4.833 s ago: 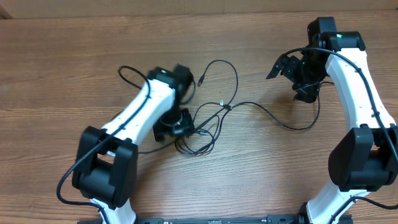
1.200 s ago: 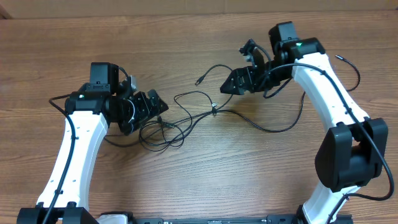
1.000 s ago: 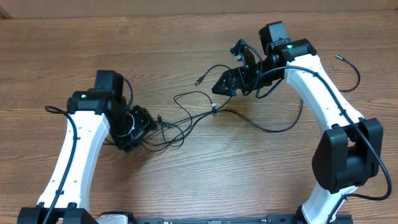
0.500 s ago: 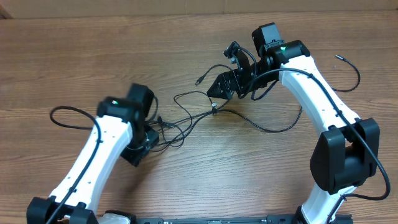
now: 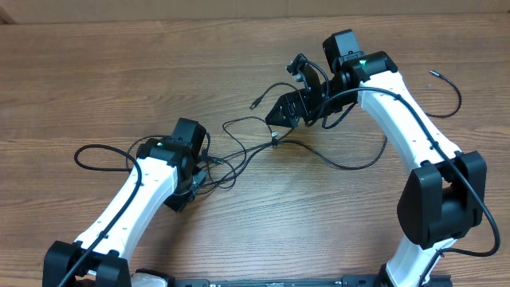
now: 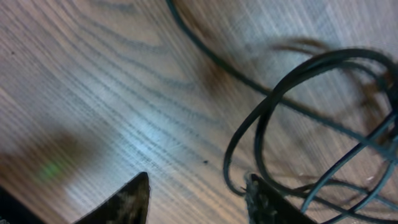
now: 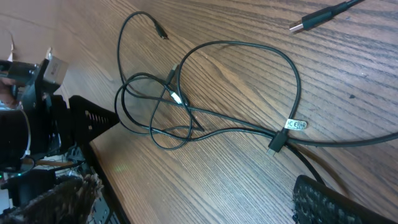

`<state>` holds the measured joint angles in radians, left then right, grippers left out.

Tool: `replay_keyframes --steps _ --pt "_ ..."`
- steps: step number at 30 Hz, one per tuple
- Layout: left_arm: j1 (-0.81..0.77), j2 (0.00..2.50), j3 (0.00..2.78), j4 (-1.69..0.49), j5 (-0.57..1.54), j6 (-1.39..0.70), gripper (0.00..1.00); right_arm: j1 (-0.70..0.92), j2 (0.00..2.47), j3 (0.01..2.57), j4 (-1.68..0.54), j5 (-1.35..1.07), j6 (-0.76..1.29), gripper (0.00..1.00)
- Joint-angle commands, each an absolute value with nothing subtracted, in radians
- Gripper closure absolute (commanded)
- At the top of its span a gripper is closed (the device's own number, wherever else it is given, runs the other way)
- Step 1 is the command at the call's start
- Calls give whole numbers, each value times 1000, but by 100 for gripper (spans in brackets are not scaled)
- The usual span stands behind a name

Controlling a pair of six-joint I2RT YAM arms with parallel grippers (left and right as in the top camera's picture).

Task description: Untangle cables

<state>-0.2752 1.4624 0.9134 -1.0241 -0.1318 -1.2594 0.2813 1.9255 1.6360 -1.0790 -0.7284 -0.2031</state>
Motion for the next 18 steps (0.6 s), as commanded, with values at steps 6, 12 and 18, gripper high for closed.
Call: replay_keyframes --steps 6,12,18 --pt "-290 1466 895 -1043 -162 -1272 58 280 1927 1635 -1079 -734 -207 0" --pt "-298 1466 843 -980 -175 -1272 51 280 1927 1635 -1079 -734 -207 0" --pt "-298 1466 776 -873 -176 -1272 62 280 1927 1635 -1079 -734 -207 0"
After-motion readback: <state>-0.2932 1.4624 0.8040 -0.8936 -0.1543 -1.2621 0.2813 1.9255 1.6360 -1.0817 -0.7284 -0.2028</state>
